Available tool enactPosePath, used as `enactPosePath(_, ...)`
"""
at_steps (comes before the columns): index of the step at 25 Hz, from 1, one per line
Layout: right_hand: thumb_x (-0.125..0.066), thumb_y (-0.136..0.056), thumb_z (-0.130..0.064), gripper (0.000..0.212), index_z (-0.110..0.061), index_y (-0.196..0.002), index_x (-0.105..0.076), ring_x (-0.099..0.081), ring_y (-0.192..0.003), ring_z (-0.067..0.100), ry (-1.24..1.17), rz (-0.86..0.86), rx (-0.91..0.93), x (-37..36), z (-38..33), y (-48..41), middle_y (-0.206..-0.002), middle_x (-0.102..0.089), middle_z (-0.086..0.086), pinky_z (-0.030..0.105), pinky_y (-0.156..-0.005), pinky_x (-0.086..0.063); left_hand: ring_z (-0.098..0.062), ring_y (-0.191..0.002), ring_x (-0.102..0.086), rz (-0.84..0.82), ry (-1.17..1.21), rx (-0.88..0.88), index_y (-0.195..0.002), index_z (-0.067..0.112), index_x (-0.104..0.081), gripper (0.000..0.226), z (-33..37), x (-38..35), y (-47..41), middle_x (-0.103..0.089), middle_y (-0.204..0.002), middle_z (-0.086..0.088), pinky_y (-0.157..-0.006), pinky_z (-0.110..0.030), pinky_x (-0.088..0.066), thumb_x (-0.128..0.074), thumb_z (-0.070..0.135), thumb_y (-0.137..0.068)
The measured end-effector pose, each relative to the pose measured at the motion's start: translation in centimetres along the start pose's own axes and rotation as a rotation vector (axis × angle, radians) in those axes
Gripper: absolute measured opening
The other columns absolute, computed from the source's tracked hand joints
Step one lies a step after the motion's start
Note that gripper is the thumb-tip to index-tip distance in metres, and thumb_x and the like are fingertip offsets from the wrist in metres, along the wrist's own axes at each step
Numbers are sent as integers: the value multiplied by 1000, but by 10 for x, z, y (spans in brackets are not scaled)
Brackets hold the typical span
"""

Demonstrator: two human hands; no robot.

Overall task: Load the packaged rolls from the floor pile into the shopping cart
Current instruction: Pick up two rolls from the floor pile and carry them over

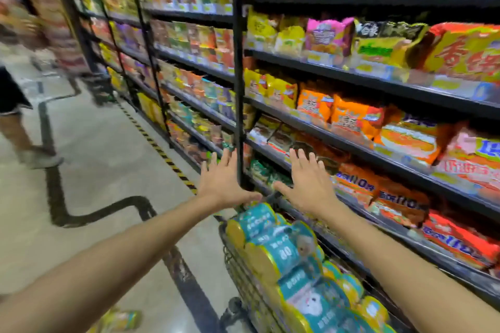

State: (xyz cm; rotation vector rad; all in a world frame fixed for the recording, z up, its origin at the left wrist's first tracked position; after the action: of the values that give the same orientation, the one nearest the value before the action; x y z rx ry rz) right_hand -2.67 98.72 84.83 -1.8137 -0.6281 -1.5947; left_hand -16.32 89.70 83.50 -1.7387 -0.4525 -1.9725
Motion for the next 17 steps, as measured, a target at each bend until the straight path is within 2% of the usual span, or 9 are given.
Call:
enactPosePath(2, -40, -93, -58, 84, -10, -152, -6, -16, -144, 33, -34, 29, 149, 11, -76, -15, -158, -15, 12, 45, -116, -17, -29, -146, -6, 49, -6, 169, -152, 16, -2, 125, -84, 26, 27, -2, -160, -5, -117, -46, -16, -54, 85, -62)
enactPosePath(6, -42, -94, -56, 84, -12, -153, -1, -13, -145, 30, -83, -14, 386, 2, -217, -24, -159, -10, 9, 42, -117, -16, -30, -143, -18, 131, 61, 460, -152, 20, -6, 122, -237, 45, 103, -11, -159, -5, -115, -47, -23, -56, 84, -61)
enactPosePath(9, -46, -94, -52, 81, -12, -152, -8, -20, -142, 30, -148, -44, 555, -21, -331, -18, -156, -20, 9, 41, -115, -21, -29, -144, -15, 230, 51, 693, -151, 19, -13, 118, -344, 51, 185, -14, -158, -5, -115, -44, -20, -60, 80, -62)
enactPosePath(11, -45, -94, -52, 79, -11, -152, -10, -22, -141, 30, -141, -71, 645, -42, -402, -11, -155, -21, 9, 41, -113, -22, -30, -144, -13, 231, 42, 827, -151, 18, -11, 119, -406, 45, 236, -11, -159, -6, -116, -45, -19, -60, 79, -62)
enactPosePath(13, -42, -94, -53, 78, -13, -152, -8, -19, -143, 29, -149, -124, 699, -67, -462, -5, -157, -17, 8, 39, -114, -20, -31, -144, -15, 220, 2, 909, -151, 17, -11, 120, -457, 38, 276, -12, -159, -7, -115, -46, -21, -58, 80, -61)
enactPosePath(17, -40, -96, -52, 80, -10, -153, -3, -15, -145, 29, -175, -228, 781, -115, -556, 1, -159, -11, 9, 38, -117, -15, -28, -146, -8, 181, -20, 977, -152, 14, -7, 118, -529, 24, 311, -5, -160, -6, -117, -43, -15, -54, 80, -67)
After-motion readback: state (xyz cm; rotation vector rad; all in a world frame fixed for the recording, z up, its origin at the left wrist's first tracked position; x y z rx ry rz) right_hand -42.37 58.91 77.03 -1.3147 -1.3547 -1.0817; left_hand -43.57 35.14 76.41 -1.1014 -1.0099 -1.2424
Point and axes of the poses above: each hand's wrist, its own y-axis away from the middle knuckle, its own x-axis out of the back of the hand, z = x × y, the point moved 10 cm from there along -y, towards the middle knuckle
